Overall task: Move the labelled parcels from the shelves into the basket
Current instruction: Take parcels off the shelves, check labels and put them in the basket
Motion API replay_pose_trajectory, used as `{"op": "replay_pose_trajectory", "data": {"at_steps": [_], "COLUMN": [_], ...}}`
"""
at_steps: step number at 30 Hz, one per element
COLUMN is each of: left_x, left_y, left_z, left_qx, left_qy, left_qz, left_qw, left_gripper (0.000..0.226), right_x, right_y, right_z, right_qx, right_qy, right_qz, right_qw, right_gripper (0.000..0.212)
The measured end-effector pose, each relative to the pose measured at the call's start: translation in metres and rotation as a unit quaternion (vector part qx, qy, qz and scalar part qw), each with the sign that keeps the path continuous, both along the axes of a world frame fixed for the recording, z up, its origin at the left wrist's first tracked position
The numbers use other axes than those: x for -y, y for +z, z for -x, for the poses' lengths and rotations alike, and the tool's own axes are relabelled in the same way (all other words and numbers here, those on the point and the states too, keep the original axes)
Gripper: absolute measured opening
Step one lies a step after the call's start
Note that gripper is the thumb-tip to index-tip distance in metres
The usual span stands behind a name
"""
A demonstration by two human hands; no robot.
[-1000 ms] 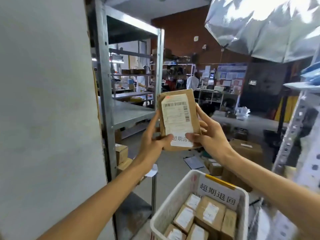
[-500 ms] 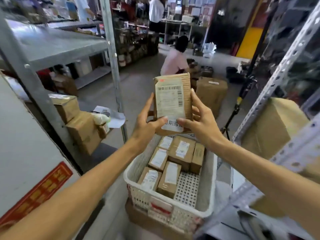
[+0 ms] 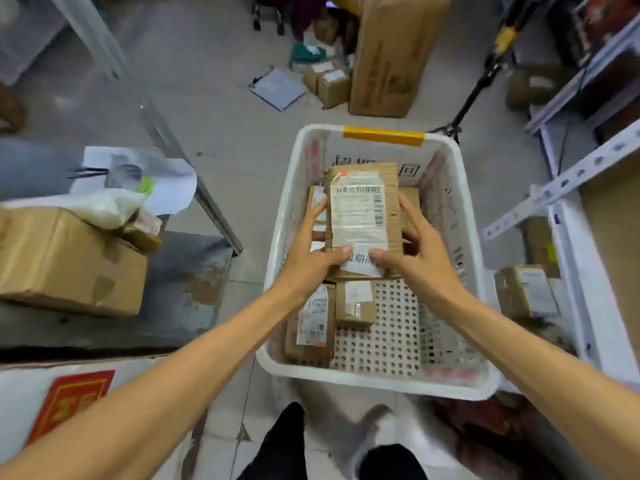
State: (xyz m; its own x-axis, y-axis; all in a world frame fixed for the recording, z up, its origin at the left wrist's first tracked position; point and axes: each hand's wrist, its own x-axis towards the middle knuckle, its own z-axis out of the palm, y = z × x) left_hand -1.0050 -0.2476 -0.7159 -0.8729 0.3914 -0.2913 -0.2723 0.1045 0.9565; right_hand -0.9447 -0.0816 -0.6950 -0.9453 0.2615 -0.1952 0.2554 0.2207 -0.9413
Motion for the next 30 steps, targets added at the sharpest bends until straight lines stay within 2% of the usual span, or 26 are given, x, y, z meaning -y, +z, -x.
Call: {"op": "replay_pose_trajectory", "data": {"at_steps": [6,9,13,16,18,21,24,26,27,29,30], "left_x": [-0.018,-0.033,-0.055,-0.065,-0.067,-0.063,-0.055,-0.053,-0.052,-0.047,-0.043], "left_y": [-0.079,-0.112,-0.154,-0.165,-0.170,-0.175,-0.184,-0.188,-0.190,-0.193,-0.195], "left_z": [-0.005,-0.019,-0.040,-0.054,-0.057,-0.049,-0.036,-0.027,-0.022,-0.010,-0.005], "left_qx": [0.130,0.225,0.306,0.294,0.307,0.345,0.339,0.319,0.296,0.234,0.203], "left_qy": [-0.034,-0.036,-0.039,-0.079,-0.088,-0.125,-0.209,-0.252,-0.250,-0.205,-0.171], "left_qz": [0.024,0.034,0.032,0.095,0.105,0.082,0.117,0.176,0.222,0.319,0.354], "left_qw": [0.991,0.973,0.951,0.948,0.942,0.927,0.910,0.896,0.895,0.895,0.897], "left_gripper": [0.075,0.085,0.076,0.063,0.052,0.045,0.048,0.040,0.028,0.007,0.008], "right_x": [-0.014,-0.024,-0.036,-0.038,-0.038,-0.039,-0.044,-0.051,-0.055,-0.062,-0.063], "right_y": [-0.072,-0.100,-0.133,-0.155,-0.166,-0.179,-0.189,-0.195,-0.197,-0.203,-0.207], "right_z": [-0.017,-0.028,-0.040,-0.045,-0.047,-0.045,-0.045,-0.047,-0.047,-0.050,-0.051], "right_qx": [0.103,0.166,0.238,0.303,0.339,0.376,0.393,0.375,0.362,0.343,0.336], "right_qy": [-0.057,-0.036,0.021,0.049,0.058,0.060,0.061,0.093,0.127,0.222,0.272], "right_qz": [-0.006,-0.051,-0.143,-0.191,-0.221,-0.257,-0.264,-0.262,-0.268,-0.312,-0.337], "right_qw": [0.993,0.984,0.960,0.932,0.913,0.888,0.879,0.884,0.884,0.858,0.836], "right_gripper": [0.092,0.096,0.115,0.127,0.132,0.123,0.114,0.106,0.104,0.107,0.111]}}
